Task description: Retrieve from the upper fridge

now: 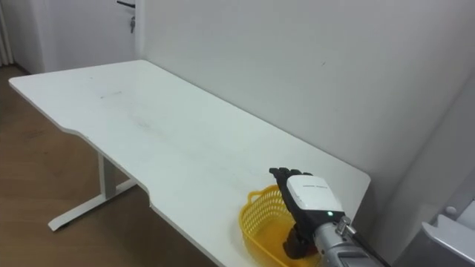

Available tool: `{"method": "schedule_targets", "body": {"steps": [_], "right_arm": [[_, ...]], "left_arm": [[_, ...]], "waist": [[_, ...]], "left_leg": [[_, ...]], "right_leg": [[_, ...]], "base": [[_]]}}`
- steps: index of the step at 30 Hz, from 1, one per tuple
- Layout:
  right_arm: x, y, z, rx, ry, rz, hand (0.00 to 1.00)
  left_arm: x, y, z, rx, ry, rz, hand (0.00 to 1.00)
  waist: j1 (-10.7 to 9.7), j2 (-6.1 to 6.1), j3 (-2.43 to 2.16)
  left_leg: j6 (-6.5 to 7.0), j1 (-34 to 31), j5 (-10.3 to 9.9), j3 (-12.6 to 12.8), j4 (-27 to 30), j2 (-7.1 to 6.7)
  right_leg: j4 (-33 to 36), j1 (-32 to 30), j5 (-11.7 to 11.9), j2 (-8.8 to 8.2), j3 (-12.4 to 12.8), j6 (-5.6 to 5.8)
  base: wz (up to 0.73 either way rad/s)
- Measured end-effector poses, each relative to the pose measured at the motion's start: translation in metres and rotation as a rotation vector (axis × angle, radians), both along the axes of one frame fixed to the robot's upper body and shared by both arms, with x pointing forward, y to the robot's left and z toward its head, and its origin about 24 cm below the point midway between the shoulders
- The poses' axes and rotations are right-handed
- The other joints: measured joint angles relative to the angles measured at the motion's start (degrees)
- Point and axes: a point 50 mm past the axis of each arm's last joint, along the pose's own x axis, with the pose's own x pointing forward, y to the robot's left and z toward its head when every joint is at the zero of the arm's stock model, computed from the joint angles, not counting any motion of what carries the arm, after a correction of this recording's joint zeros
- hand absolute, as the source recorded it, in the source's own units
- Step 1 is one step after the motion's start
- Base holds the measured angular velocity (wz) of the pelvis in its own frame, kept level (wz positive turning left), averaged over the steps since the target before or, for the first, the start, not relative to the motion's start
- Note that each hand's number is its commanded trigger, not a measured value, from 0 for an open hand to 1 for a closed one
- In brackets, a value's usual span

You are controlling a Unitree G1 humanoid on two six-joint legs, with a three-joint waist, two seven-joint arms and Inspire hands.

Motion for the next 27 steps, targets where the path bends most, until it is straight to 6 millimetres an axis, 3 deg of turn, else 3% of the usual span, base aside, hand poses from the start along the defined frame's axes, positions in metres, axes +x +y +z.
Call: {"method": "schedule_targets", "body": {"steps": [7, 10, 14, 16, 19, 21, 24, 27], "right_arm": [[0.002, -0.008, 0.007, 0.111, -0.030, -0.057, 0.00], [0.003, -0.002, 0.015, 0.158, -0.062, -0.043, 0.00], [0.002, 0.014, 0.036, 0.218, -0.157, 0.029, 0.00], [0.000, 0.018, 0.043, 0.261, -0.193, 0.050, 0.00], [-0.002, 0.022, 0.061, 0.311, -0.288, 0.065, 0.00], [-0.005, 0.021, 0.069, 0.347, -0.342, 0.064, 0.00], [-0.011, 0.019, 0.079, 0.429, -0.424, 0.046, 0.00], [-0.022, 0.019, 0.083, 0.480, -0.481, 0.054, 0.00]], "left_arm": [[0.002, -0.001, 0.000, -0.002, -0.008, -0.006, 0.00], [-0.002, -0.001, 0.000, 0.002, 0.007, -0.020, 0.00], [-0.006, -0.009, -0.003, -0.015, 0.013, -0.012, 0.00], [-0.006, -0.013, -0.004, -0.026, 0.012, -0.010, 0.00], [-0.009, -0.013, -0.004, -0.027, 0.016, -0.002, 0.00], [-0.012, -0.013, -0.004, -0.029, 0.024, 0.003, 0.00], [-0.016, -0.017, -0.005, -0.037, 0.032, 0.008, 0.00], [-0.022, -0.018, -0.006, -0.040, 0.051, 0.015, 0.00]], "waist": [[-0.11, 0.07, 0.03], [-0.53, 0.47, 0.09], [-1.98, 2.61, -0.02], [-2.53, 4.03, -0.57], [-3.26, 5.40, -0.81], [-4.12, 6.22, -1.30], [-5.62, 7.34, -0.99], [-7.46, 7.75, -1.15]], "left_leg": [[0.18, -0.04, 0.10, -0.12, 0.03, -0.26], [0.23, 0.01, 0.04, 0.03, 0.13, -0.22], [0.28, 0.69, 0.03, 0.63, 0.26, -0.20], [0.32, 1.23, 0.05, 0.88, 0.03, -0.23], [0.43, 1.94, 0.14, 1.85, -0.04, 0.01], [0.43, 2.41, 0.14, 2.53, -0.21, 0.14], [0.44, 3.93, 0.13, 3.68, -0.73, 0.42], [0.43, 4.43, 0.13, 4.51, -1.89, 0.76]], "right_leg": [[-0.02, 0.06, -0.01, -0.21, -0.20, 0.02], [-0.16, 0.20, -0.01, -0.14, -0.03, 0.04], [-0.17, 0.40, -0.01, -0.24, 0.25, 0.04], [-0.01, 0.73, -0.01, -0.41, 0.61, 0.05], [0.03, 0.74, -0.01, -0.37, 1.84, 0.05], [0.09, 0.87, 0.00, -0.43, 2.20, 0.05], [0.13, 1.71, 0.00, -0.44, 3.35, 0.04], [0.68, 1.56, 0.00, -0.36, 4.21, 0.04]], "base": [[0.00], [-0.02], [-0.07], [-0.04], [-0.15], [-0.20], [-0.18], [-0.19]]}}
